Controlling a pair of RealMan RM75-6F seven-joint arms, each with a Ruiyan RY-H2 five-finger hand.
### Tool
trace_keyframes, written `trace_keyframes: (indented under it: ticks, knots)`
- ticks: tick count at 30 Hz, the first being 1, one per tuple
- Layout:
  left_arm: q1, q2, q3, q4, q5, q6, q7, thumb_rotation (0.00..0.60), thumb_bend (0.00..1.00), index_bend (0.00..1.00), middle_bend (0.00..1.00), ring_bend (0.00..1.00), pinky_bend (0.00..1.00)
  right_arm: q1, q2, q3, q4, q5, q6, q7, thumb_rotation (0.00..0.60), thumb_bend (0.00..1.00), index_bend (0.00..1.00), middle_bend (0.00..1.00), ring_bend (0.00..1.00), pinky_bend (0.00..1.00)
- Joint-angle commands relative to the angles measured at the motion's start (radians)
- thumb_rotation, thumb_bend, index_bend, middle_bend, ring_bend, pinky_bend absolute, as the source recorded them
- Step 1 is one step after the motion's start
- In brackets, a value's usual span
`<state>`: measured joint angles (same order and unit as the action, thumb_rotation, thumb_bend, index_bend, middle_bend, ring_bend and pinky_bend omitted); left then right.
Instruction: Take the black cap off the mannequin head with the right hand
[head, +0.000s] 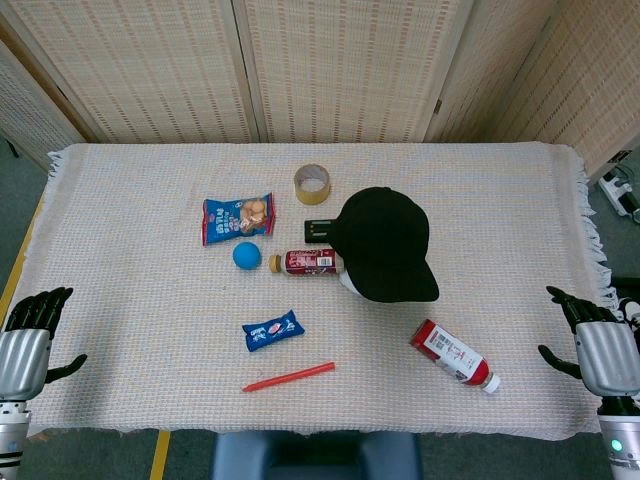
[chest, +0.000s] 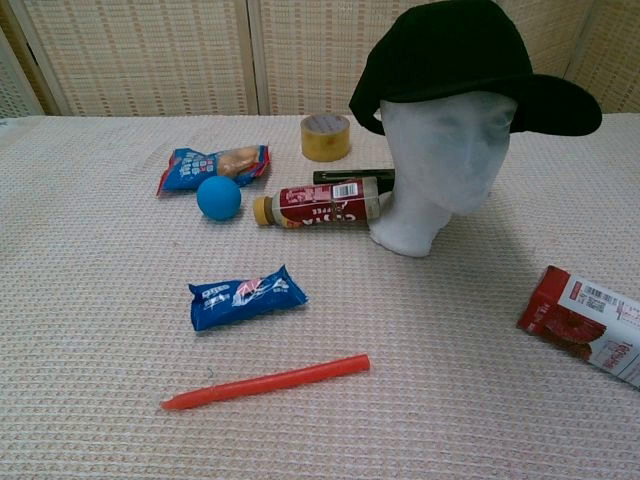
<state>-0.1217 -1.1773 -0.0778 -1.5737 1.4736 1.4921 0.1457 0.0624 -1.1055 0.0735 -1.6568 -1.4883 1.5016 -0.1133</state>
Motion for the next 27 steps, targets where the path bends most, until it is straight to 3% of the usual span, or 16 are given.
trace_keyframes:
  ticks: [1, 16, 18, 22, 27]
  knots:
    - [-0.004, -0.008, -0.001, 0.010, 0.008, 0.002, -0.003, 0.600, 0.08, 0.12, 0.16, 0.13, 0.15, -0.001, -0.002, -0.002, 0.000, 0.001, -0.001, -0.002, 0.600, 0.11, 0.17, 0.29, 0.30, 0.38]
    - [0.000, 0.003, 0.006, -0.003, 0.013, 0.008, -0.002, 0.600, 0.08, 0.12, 0.16, 0.12, 0.15, -0.003, 0.001, -0.010, 0.009, -0.010, -0.006, 0.022, 0.600, 0.11, 0.17, 0.29, 0.32, 0.38]
    - [-0.003, 0.009, 0.004, -0.009, 0.014, 0.006, -0.004, 0.600, 0.08, 0.12, 0.16, 0.12, 0.15, 0.007, 0.002, -0.003, 0.009, -0.045, 0.013, 0.023, 0.600, 0.11, 0.19, 0.31, 0.36, 0.43]
    - [-0.004, 0.019, 0.004, -0.019, 0.018, 0.007, -0.009, 0.600, 0.08, 0.13, 0.16, 0.12, 0.16, 0.019, -0.008, 0.017, 0.023, -0.091, 0.057, 0.025, 0.600, 0.11, 0.27, 0.38, 0.52, 0.64]
    - [-0.003, 0.021, 0.008, -0.025, 0.021, 0.006, -0.010, 0.600, 0.08, 0.13, 0.16, 0.12, 0.16, 0.051, -0.004, 0.040, 0.002, -0.115, 0.054, -0.001, 0.600, 0.10, 0.27, 0.40, 0.64, 0.76]
